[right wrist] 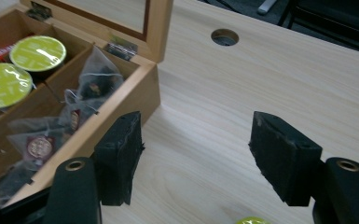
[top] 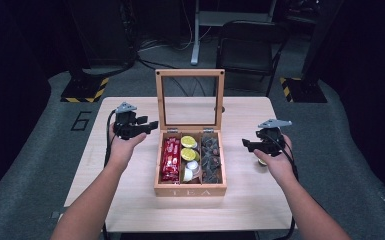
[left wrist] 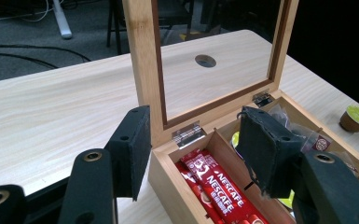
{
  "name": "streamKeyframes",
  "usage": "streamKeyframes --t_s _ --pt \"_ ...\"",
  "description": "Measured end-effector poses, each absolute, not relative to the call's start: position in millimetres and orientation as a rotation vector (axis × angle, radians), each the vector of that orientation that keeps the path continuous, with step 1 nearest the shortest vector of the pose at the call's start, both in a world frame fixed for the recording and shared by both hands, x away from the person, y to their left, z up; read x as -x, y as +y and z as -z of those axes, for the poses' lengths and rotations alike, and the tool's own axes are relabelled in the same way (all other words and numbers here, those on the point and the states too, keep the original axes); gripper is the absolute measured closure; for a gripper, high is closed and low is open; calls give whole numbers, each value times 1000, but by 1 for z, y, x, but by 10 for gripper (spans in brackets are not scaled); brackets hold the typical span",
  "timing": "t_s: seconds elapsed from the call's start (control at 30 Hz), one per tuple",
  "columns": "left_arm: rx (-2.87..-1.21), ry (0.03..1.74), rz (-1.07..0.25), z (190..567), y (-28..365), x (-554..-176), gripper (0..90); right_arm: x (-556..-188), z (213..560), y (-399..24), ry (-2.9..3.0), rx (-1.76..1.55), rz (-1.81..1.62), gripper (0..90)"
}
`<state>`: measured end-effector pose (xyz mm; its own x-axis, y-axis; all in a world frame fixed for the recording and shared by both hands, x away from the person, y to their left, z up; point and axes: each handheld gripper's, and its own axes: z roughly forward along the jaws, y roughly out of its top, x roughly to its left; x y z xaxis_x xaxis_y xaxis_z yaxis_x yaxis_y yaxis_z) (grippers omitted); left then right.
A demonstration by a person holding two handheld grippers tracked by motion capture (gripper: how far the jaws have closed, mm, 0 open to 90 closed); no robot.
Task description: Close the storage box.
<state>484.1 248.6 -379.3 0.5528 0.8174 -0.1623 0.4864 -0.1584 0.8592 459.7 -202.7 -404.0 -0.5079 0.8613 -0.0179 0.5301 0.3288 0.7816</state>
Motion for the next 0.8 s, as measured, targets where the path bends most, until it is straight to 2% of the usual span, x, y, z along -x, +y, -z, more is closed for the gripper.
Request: streamKeyframes --t_s 0.8 --pt "-1801 1077 -420 379 251 -483 450 -474 355 -134 2226 -1065 -1114 351"
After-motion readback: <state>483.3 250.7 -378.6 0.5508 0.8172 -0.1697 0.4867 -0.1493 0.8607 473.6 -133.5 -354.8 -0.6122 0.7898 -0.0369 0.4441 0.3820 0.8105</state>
